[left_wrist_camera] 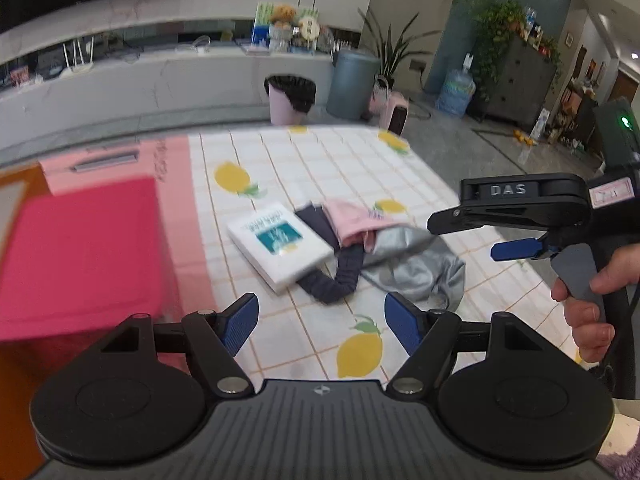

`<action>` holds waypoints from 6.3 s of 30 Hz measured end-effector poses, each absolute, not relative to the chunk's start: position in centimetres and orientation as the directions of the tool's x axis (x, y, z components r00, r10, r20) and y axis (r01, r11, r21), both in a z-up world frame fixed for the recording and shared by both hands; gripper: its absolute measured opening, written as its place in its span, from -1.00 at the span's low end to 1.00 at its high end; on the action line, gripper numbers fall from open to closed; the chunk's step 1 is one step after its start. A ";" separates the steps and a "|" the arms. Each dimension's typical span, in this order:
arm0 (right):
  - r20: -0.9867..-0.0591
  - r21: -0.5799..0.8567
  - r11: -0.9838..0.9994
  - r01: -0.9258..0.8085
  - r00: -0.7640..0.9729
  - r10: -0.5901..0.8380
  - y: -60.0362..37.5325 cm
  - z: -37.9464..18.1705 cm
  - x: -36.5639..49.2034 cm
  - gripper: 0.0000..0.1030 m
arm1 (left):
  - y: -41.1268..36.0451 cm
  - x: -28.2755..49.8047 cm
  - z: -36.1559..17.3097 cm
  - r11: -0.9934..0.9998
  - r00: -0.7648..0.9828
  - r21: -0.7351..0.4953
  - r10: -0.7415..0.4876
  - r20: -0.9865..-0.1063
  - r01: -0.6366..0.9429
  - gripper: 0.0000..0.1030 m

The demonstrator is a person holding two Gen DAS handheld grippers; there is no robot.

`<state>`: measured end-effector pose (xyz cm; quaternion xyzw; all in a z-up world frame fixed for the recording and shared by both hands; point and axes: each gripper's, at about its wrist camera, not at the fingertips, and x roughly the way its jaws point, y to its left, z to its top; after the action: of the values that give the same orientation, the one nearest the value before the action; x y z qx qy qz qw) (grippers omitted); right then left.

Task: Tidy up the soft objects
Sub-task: 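Move both tools to the remaining items on the tablecloth, then grasp the grey silver bag with the right tool while the left tool grasps the white packet, then lift and carry the white packet and grey bag toward the box with both tools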

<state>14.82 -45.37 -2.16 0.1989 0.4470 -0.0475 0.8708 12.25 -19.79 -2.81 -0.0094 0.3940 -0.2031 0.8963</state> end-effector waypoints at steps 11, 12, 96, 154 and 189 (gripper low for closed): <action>-0.871 0.182 0.919 0.350 0.491 -0.014 -44.2 -7.5 18.7 -0.08 | -22.2 14.0 -5.5 0.946 0.644 -0.080 -0.273 -0.715 0.313 0.64; -0.885 0.168 0.920 0.354 0.466 -0.018 -44.1 -8.1 19.0 -0.10 | -22.2 14.2 -5.6 0.947 0.642 -0.077 -0.269 -0.718 0.310 0.64; -0.877 -0.038 0.990 0.135 0.470 -0.097 -40.8 -6.2 15.8 -0.89 | -21.9 24.1 -8.0 0.985 0.485 -0.159 -0.175 -0.857 0.075 0.52; -0.907 -0.049 0.982 0.180 0.404 -0.119 -42.0 -7.2 16.2 0.95 | -16.9 11.5 1.1 0.972 0.554 -0.182 -0.236 -0.799 0.150 0.49; -0.677 0.145 0.986 0.078 0.735 0.041 -37.1 4.9 12.3 -0.95 | -10.8 9.6 9.4 0.965 0.661 -0.194 -0.262 -0.703 0.176 0.48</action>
<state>12.31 -37.15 4.90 0.0820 0.3640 -0.0100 0.9277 9.59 -10.77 9.37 -0.0547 0.3937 -0.1203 0.9097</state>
